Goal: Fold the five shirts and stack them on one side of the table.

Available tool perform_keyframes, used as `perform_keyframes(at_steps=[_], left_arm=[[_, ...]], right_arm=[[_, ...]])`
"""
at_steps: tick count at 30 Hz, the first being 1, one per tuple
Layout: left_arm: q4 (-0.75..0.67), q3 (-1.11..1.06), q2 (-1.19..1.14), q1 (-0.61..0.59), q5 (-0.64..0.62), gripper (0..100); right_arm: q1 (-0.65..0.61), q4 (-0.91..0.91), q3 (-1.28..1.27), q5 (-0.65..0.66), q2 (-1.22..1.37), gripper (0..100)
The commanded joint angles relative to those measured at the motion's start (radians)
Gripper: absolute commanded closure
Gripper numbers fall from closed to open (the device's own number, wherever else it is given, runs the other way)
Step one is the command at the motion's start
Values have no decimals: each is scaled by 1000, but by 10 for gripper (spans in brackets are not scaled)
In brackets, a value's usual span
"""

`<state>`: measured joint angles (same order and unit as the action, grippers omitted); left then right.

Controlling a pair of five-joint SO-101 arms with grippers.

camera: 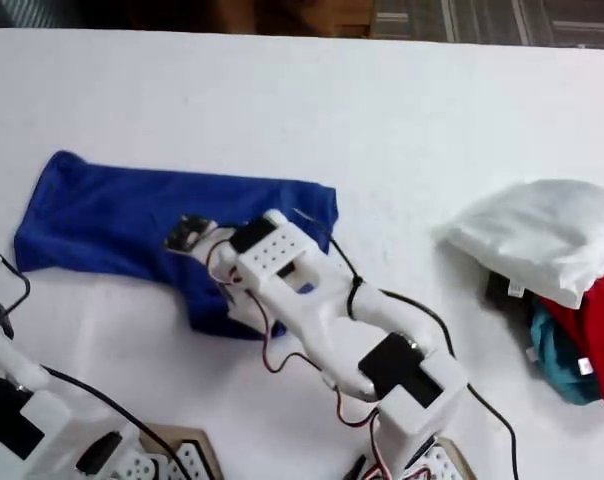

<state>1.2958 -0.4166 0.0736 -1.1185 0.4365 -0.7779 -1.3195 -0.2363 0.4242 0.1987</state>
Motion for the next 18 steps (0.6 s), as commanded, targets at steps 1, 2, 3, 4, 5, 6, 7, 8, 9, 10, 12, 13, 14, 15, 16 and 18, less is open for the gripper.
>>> perform_keyframes(at_steps=[1, 2, 3, 4, 5, 6, 7, 8, 9, 10, 12, 13, 14, 15, 16, 18], left_arm=[[-8, 4, 43, -6, 8, 862], [-8, 4, 43, -6, 8, 862], [-8, 4, 43, -6, 8, 862], [-8, 4, 43, -6, 9, 862], [-8, 5, 43, -6, 9, 862], [-8, 5, 43, -6, 9, 862], [-8, 7, 43, -6, 9, 862], [-8, 7, 43, -6, 9, 862], [-8, 8, 43, -6, 9, 862], [-8, 8, 43, -6, 9, 862], [-8, 8, 43, -6, 9, 862], [-8, 8, 43, -6, 9, 862], [-8, 8, 43, -6, 8, 862], [-8, 10, 43, -6, 8, 862], [-8, 10, 43, -6, 8, 862], [-8, 10, 43, -6, 8, 862]], right_arm=[[15, -47, 94, -2, -13, 979], [15, -54, 112, 0, -13, 979], [16, -61, 129, 0, -13, 979], [24, -64, 144, 0, -10, 979], [31, -68, 160, 0, -5, 978], [38, -70, 167, 0, -5, 978], [48, -70, 172, 0, -4, 978], [61, -70, 172, 0, -4, 978], [73, -70, 173, 0, -4, 978], [87, -70, 175, 0, -4, 978], [113, -65, 175, 0, -4, 978], [124, -62, 175, 2, -4, 978], [130, -61, 175, 2, -4, 977], [131, -58, 175, 2, -4, 977], [131, -47, 175, 5, -4, 977], [131, -30, 175, 34, -4, 977]])
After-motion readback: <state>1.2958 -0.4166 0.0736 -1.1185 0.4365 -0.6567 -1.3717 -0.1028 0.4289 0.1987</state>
